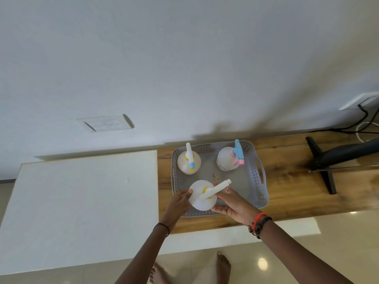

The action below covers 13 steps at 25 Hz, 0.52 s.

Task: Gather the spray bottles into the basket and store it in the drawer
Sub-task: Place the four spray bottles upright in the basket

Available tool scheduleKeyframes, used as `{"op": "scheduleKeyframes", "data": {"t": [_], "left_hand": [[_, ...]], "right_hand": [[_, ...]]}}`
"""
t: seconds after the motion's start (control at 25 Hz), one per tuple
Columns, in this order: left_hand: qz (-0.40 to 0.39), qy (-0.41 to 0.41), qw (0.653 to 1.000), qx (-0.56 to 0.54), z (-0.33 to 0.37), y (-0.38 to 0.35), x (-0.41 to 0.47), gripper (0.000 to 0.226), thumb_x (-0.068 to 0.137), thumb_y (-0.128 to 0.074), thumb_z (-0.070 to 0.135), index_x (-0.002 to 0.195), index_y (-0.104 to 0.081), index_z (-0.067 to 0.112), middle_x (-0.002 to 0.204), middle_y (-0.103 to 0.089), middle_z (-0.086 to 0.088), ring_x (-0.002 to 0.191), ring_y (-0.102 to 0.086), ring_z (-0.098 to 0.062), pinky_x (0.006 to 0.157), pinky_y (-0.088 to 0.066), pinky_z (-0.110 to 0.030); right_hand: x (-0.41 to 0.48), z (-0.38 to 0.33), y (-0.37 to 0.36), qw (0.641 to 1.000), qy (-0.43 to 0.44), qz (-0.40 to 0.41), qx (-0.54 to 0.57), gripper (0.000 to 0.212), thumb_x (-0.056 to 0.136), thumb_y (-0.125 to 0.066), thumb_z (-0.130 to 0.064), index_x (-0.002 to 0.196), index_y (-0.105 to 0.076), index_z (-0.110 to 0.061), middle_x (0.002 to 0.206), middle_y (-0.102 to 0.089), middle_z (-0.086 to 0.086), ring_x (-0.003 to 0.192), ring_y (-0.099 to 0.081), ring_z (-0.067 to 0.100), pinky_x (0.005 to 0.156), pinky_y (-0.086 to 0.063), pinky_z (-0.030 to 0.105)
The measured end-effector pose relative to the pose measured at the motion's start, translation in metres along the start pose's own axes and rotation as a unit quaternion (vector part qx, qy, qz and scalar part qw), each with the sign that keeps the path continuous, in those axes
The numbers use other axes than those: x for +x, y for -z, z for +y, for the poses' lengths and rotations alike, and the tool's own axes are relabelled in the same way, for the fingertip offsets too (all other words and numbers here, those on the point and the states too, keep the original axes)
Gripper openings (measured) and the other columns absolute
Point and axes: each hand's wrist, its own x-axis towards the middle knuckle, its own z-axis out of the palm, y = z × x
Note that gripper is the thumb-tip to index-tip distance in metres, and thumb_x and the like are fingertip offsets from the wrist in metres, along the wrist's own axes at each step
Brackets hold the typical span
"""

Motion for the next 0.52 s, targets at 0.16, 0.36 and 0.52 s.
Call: {"op": "scheduleKeyframes", "data": {"t": [0.16, 0.36, 0.52], "left_hand": [[0.022, -0.057, 0.991, 0.122, 0.003, -0.015, 0.015, 0.031, 0.099, -0.044, 0.019, 0.104, -0.067, -0.001, 0.078, -0.06, 0.0, 0.069, -0.051, -0.01, 0.06, -0.041, -0.011], [0.076, -0.048, 0.981, 0.17, -0.004, -0.017, 0.034, 0.031, 0.1, -0.04, 0.013, 0.107, -0.065, -0.002, 0.079, -0.063, -0.008, 0.074, -0.051, -0.017, 0.063, -0.041, -0.018], [0.106, -0.036, 0.97, 0.215, -0.007, -0.013, 0.047, 0.03, 0.097, -0.038, 0.004, 0.114, -0.061, -0.005, 0.112, -0.065, -0.025, 0.099, -0.057, -0.029, 0.089, -0.047, -0.042]], "right_hand": [[0.011, -0.001, 0.006, 1.0, -0.002, 0.017, -0.008, 0.061, 0.09, -0.062, -0.015, 0.144, -0.037, -0.021, 0.15, -0.036, 0.011, 0.108, -0.057, 0.029, 0.092, -0.053, 0.043], [0.026, 0.003, -0.004, 1.0, -0.009, 0.016, -0.006, 0.039, 0.092, -0.06, -0.018, 0.126, -0.045, -0.03, 0.139, -0.039, 0.01, 0.107, -0.053, 0.027, 0.088, -0.054, 0.04], [0.038, 0.01, -0.012, 0.999, -0.01, 0.029, 0.009, 0.038, 0.092, -0.059, -0.015, 0.127, -0.046, -0.025, 0.134, -0.04, 0.01, 0.117, -0.051, 0.03, 0.092, -0.053, 0.043]]}}
